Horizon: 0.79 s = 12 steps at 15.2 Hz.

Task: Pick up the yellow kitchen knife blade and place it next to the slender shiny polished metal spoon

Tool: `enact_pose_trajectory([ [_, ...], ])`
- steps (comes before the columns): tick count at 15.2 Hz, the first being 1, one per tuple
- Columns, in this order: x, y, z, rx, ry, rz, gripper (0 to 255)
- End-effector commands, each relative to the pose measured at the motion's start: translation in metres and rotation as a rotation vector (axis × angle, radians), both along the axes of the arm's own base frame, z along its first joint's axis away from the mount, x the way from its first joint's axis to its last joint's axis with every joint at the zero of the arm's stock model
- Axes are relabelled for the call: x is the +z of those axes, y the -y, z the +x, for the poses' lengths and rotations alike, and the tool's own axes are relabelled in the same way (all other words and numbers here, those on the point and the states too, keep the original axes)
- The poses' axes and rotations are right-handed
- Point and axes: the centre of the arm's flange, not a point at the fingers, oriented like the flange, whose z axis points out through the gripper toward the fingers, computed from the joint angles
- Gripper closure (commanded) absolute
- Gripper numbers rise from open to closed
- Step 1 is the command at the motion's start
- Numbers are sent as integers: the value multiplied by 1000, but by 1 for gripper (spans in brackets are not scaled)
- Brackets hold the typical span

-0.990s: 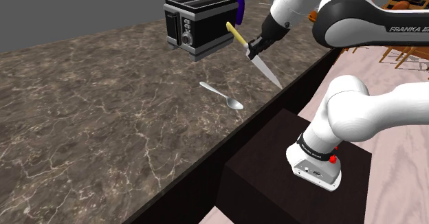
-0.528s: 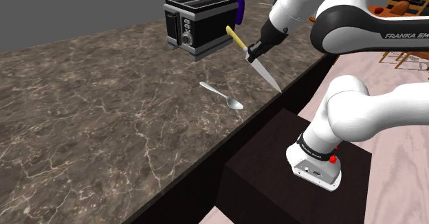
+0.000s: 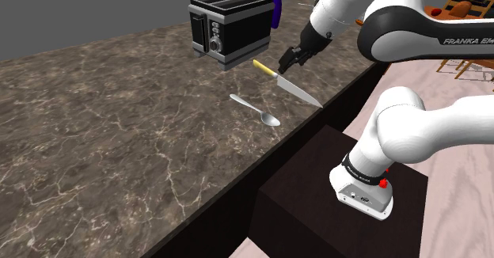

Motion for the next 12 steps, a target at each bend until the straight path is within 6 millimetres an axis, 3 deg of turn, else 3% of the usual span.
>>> enact_pose_trajectory([
  [1,0,0,0,0,0,0,0],
  [5,45,-7,-21,0,0,0,0],
  [12,45,-7,-21,0,0,0,0],
])
